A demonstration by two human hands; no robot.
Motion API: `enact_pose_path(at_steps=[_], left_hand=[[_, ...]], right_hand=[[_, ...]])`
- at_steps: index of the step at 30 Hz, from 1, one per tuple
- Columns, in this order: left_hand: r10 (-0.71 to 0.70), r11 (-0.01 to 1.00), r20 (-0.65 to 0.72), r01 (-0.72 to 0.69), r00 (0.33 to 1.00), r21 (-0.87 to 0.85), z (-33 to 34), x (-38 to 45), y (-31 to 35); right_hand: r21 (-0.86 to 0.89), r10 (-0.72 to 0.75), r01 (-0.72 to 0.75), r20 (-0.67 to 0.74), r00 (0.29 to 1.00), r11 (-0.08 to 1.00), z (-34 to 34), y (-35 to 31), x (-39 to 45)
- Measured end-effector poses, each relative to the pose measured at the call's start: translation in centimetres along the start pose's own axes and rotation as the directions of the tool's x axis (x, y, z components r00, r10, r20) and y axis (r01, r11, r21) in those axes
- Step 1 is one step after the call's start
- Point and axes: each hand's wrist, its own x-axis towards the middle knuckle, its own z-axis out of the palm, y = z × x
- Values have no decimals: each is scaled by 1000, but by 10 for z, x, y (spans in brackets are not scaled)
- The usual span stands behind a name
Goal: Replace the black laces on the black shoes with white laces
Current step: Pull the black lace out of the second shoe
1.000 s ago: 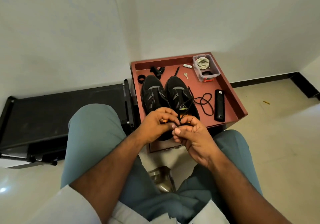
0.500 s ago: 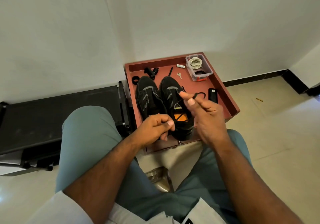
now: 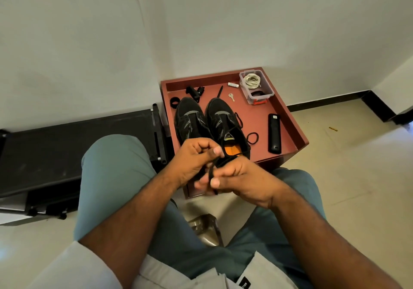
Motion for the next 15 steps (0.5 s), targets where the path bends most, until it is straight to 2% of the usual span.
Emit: enact_pose_path(at_steps=[1, 3, 4, 5, 6, 7, 8, 9, 10, 12, 13, 15], left_hand=[[-14, 1000, 16, 14, 1000, -18, 3, 0, 2], [-64, 994, 65, 70, 996, -88, 10, -1, 4], [-73, 990, 103, 85, 992, -115, 12, -1, 3], [-77, 990, 144, 93, 987, -110, 12, -2, 3], [-82, 993, 180, 97, 980, -74, 11, -2, 2], [-88, 995, 204, 96, 975, -33, 8, -3, 2], [-91, 996, 215, 94, 972, -3, 4, -4, 2], [-99, 995, 212, 98, 972, 14, -2, -4, 4], [-108, 994, 200, 106, 974, 18, -8, -5, 7], [-121, 993, 179, 120, 976, 12, -20, -7, 10], [-122, 992, 171, 124, 978, 1, -25, -7, 10], [-104, 992, 151, 113, 983, -53, -29, -5, 10]], right_hand=[[96, -90, 94, -43, 995, 991, 5, -5, 0], [245, -223, 279, -231, 947, 929, 4, -15, 1], [228, -285, 366, -321, 903, 902, 1, -20, 2], [87, -373, 437, -388, 842, 895, -5, -26, 1], [-224, -514, 463, -377, 771, 858, -14, -30, 1], [-597, -612, 376, -256, 748, 709, -24, -33, 0], [-844, -596, 248, -102, 796, 476, -34, -33, -1], [-945, -473, 116, -46, 880, 307, -44, -33, -1], [-971, -323, -2, -82, 943, 239, -51, -31, -2], [-958, -120, -138, -173, 978, 250, -56, -24, -5], [-938, -50, -164, -187, 981, 307, -54, -19, -6], [-853, 64, -178, -168, 984, 491, -46, -14, -9]])
